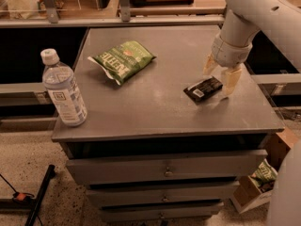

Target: Move rxbar chocolate near blue plastic bottle

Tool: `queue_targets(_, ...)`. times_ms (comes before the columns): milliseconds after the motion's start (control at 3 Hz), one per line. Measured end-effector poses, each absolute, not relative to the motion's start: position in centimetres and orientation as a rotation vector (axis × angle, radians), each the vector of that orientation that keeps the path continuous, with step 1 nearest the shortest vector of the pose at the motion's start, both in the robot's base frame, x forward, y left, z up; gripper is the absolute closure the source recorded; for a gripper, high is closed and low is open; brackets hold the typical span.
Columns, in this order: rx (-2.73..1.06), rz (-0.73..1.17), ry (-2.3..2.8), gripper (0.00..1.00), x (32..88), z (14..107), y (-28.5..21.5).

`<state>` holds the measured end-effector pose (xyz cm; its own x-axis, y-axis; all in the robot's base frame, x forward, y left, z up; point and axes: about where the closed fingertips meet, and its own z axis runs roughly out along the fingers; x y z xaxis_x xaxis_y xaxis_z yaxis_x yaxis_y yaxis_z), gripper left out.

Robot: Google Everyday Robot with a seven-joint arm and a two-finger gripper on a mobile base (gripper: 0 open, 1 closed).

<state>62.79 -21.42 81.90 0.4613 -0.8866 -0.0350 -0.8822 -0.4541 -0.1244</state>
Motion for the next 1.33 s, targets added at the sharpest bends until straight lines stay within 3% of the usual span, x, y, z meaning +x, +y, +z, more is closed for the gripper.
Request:
queue_targets(667,-2.582,-0.049,1.561,0.99,62.7,82.2,-21.3)
queue_targets(1333,-2.435,0.071,1.635,1.0,62.7,84.5,-20.4)
